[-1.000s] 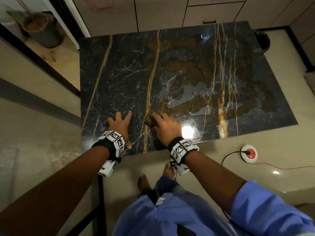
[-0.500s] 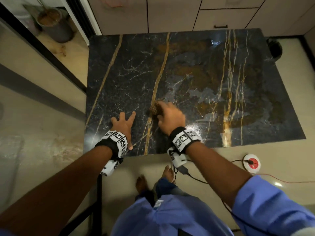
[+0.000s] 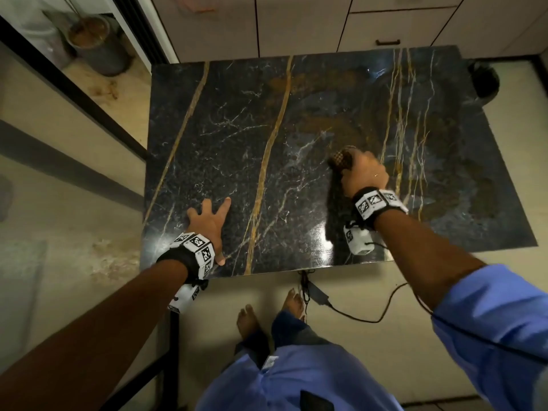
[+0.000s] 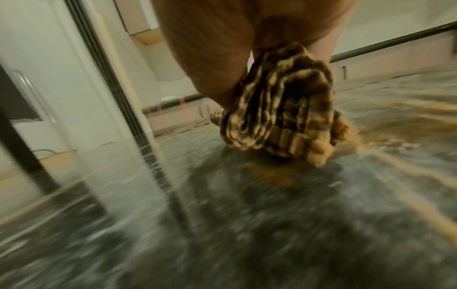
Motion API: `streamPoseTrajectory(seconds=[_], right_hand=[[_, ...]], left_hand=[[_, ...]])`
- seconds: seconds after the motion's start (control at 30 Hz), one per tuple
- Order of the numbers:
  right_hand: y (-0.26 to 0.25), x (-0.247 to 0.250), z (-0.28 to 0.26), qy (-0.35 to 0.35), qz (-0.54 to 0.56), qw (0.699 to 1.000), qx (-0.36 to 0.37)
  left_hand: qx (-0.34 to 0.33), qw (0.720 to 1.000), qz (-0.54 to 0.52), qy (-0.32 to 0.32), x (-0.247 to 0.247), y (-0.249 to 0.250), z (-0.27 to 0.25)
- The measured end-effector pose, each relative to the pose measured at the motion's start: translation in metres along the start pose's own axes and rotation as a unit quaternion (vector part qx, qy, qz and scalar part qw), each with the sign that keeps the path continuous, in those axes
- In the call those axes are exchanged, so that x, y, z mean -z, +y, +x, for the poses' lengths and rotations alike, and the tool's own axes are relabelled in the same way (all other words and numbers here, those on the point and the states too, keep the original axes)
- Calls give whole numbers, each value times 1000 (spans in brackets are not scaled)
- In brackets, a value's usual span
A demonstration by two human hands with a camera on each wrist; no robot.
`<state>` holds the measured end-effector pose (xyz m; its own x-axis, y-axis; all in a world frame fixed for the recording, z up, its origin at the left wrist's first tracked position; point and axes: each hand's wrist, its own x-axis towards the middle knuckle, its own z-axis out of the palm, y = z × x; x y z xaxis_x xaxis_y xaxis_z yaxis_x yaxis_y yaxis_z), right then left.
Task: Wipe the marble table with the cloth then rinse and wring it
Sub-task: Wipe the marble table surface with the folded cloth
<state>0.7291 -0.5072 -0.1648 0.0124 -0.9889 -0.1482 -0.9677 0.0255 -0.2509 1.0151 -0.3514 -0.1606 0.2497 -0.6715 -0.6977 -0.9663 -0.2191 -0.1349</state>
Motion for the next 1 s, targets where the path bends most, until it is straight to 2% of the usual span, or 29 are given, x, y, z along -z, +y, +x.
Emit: streamPoseTrajectory(seconds=[0.1,0.2,0.3,0.4,0.53,0.6,0.67,0.73,0.83,0.93,1.0], right_hand=[[-40,-19,-38,16,52,993,108],[-98,-44,-70,-46,73,970,228],[-132,-54,-67,-89,47,954,282],[-125,-46,-25,-69,40,966,245],[-63,-14,38,-42,14,993,107],[-30,-1,50,-33,14,998,45],[-18,1,45,-11,28,999,18],[-29,-7,23,0,52,998,48],[-77,-31,-20,-42,87,980,175],[-123,-49,-44,-97,60,953,279],[-136,-51,-40,-113,25,947,300]], left_hand=[[3,1000,9,-5,1,1,0],[5,1000,-2,-7,1,1,0],[4,1000,-21,-5,-3,-2,1],[-5,999,-46,-2,-5,-5,1],[-1,998,-56,2,-8,-6,-1],[-1,998,-64,2,-9,-7,-2],[1,998,-59,5,-8,-7,-1],[2,999,-42,5,-6,-4,0],[8,1000,-4,4,-2,0,-1],[7,1000,-1,2,-1,1,-3],[3,1000,-9,-2,-2,0,-2]])
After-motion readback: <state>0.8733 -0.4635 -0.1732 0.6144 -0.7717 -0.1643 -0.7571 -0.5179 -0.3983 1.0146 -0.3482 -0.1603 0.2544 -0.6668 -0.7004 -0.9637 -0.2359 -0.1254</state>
